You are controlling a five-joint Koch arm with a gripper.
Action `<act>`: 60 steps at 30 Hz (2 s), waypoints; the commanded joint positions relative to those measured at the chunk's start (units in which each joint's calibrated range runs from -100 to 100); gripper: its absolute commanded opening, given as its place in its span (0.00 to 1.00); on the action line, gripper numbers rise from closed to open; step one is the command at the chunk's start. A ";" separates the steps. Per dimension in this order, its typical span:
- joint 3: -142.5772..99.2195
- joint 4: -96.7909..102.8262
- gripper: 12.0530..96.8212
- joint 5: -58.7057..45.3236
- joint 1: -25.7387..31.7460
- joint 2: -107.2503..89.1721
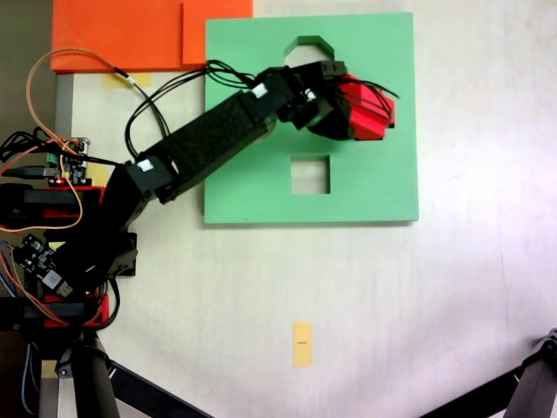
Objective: Put the cross columnar block into the corresponding hole
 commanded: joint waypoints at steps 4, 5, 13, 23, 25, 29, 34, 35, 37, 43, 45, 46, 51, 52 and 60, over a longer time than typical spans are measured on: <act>6.62 1.50 0.33 0.00 0.05 1.11; 7.22 1.50 0.33 0.10 0.00 1.39; 12.20 1.50 0.33 0.49 -0.15 7.81; 17.88 1.50 0.33 1.32 -0.29 13.54; 18.98 1.50 0.33 1.56 -0.29 14.80; 20.38 1.50 0.33 1.71 -0.29 17.59; 20.38 -0.62 0.33 1.76 0.20 16.75; 20.38 -1.49 0.33 1.76 0.39 15.64; 20.38 -3.51 0.33 1.76 0.68 13.96; 20.38 -9.39 0.33 1.76 1.22 9.07; 20.38 -10.16 0.35 1.76 1.27 7.40; 20.38 -10.25 0.36 1.76 1.32 6.56; 20.28 -10.73 0.36 1.76 1.27 3.90; 20.38 -11.12 0.36 1.76 1.27 3.62; 20.28 -14.01 0.35 1.95 1.61 -0.71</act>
